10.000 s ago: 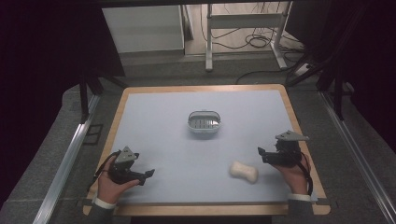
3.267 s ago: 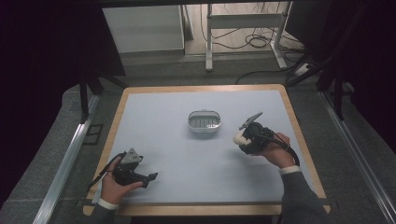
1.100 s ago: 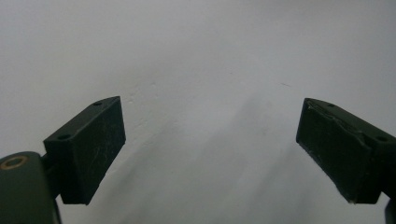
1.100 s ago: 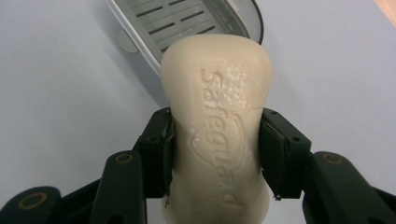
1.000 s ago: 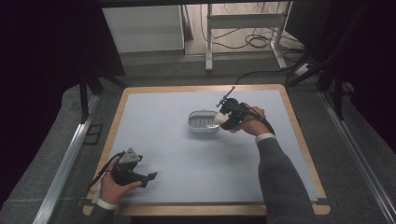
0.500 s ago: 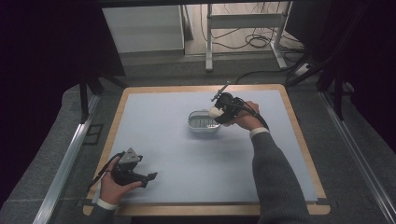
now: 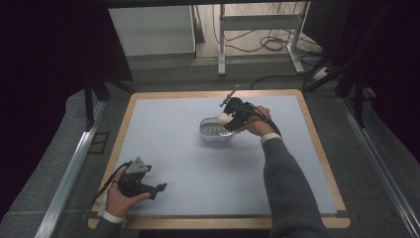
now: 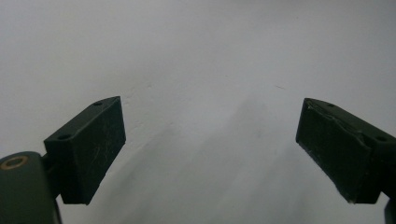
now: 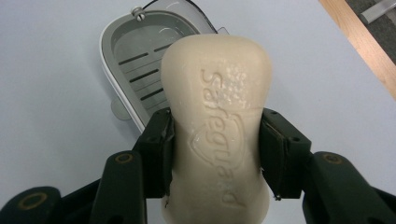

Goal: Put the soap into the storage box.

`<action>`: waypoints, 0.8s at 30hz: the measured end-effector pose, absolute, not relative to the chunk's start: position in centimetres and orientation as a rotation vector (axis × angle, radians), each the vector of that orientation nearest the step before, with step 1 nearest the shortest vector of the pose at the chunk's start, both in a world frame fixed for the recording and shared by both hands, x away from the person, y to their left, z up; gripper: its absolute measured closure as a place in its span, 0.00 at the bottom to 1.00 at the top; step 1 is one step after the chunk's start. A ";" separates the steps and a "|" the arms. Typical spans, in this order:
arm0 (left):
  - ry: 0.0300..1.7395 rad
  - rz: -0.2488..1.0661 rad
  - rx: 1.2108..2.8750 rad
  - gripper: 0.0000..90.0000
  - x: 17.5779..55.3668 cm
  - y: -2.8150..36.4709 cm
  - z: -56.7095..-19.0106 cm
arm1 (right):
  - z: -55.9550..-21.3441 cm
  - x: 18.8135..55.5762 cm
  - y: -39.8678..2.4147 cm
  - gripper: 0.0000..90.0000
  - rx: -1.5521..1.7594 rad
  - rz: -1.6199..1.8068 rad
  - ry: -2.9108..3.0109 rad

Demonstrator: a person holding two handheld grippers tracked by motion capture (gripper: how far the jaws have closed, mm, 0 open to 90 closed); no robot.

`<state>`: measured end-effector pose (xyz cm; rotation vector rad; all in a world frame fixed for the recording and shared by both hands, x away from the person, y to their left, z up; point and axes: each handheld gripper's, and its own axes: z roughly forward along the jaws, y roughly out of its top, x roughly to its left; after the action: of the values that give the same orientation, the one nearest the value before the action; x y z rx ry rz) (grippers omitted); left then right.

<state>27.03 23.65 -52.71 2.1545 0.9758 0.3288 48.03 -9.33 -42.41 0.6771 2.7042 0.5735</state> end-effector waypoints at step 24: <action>0.975 0.338 2.173 0.10 27.1 23.6 -52.9 | -43.9 49.0 -5.4 0.55 0.472 0.503 2.745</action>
<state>27.12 23.62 -52.86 2.1734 0.9749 0.3383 48.95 -5.42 -43.87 0.4722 2.7451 0.5029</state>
